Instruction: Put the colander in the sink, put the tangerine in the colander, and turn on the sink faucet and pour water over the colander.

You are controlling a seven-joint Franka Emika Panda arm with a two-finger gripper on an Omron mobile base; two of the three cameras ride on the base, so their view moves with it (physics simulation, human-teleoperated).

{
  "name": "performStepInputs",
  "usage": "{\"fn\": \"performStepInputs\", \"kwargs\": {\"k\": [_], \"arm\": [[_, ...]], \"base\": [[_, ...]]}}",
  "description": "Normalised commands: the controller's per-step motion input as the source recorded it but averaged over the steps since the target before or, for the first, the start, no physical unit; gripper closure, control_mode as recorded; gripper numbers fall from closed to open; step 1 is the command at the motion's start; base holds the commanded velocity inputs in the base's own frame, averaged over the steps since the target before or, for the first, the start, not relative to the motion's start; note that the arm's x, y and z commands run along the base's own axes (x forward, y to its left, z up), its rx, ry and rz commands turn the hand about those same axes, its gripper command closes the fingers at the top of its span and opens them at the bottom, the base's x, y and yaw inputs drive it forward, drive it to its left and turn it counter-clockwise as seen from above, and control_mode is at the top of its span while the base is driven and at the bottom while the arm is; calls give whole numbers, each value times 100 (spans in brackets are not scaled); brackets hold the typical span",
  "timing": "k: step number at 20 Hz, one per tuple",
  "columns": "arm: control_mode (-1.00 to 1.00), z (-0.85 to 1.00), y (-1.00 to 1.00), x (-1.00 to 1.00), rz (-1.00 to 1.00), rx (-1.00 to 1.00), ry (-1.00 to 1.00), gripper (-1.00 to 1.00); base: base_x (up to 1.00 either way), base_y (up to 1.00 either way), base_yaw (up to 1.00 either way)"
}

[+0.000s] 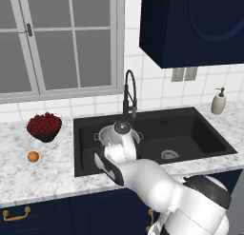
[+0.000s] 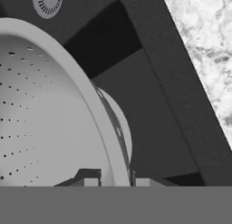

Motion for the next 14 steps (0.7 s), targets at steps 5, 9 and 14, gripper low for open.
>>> {"fn": "performStepInputs", "kwargs": {"k": [5,9,14], "arm": [[-100,8,65,55,-30,4,7,100],[-100,0,98,53,-31,0,1,100],[-100,-1,83,47,-32,2,6,100]], "base": [[0,0,0],[0,0,0],[0,0,0]]}}
